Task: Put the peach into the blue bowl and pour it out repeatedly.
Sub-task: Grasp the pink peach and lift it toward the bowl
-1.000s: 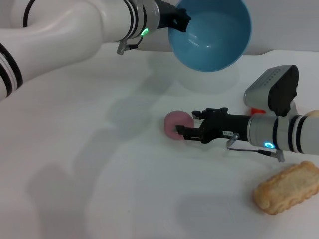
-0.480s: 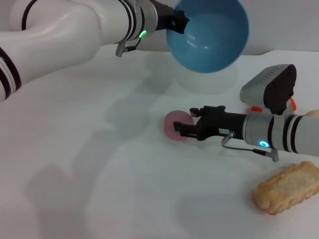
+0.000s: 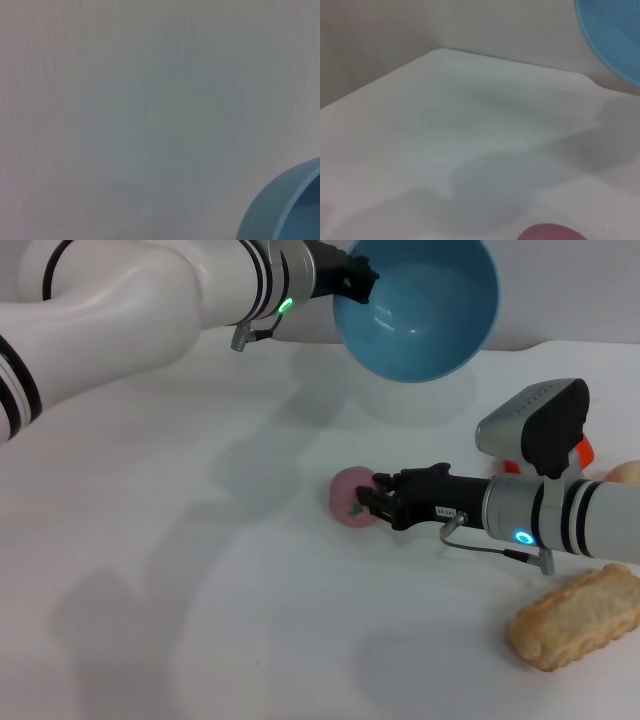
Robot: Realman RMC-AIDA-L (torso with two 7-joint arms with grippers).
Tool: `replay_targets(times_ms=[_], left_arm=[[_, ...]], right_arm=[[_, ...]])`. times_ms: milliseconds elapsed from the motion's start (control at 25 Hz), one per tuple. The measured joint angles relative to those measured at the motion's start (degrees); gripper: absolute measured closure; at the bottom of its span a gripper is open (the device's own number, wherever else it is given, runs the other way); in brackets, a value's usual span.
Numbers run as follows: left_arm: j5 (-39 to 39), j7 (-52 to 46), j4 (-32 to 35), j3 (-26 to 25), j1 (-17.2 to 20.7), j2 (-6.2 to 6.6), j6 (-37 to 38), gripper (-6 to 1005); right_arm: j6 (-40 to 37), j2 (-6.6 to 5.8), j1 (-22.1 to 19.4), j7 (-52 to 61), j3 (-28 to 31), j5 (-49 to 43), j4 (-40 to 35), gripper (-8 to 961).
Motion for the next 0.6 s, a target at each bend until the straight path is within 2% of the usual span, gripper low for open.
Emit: replay_targets(times_ms=[160,480,600], left_arm=[[0.00,0.00,-0.03,-0.25,0.06,0.02,-0.05,1001],[0.00,0.08,-0.36,-0.47,0.27,0.09,0.18,1000],[0.00,0.14,-0.39,-0.63,0.54,0.12,0.21,1000]], right_arm=[[-0.08,0.00,-0.23,-0.23,2.46,-1.91,-0.54,569],[-0.23,0.00,-1.17,-0.26,2.85,-1.93,-2.14,907],[-0.61,0.00,-1.37,-0.27,2.87,-1.88,-2.61,914]])
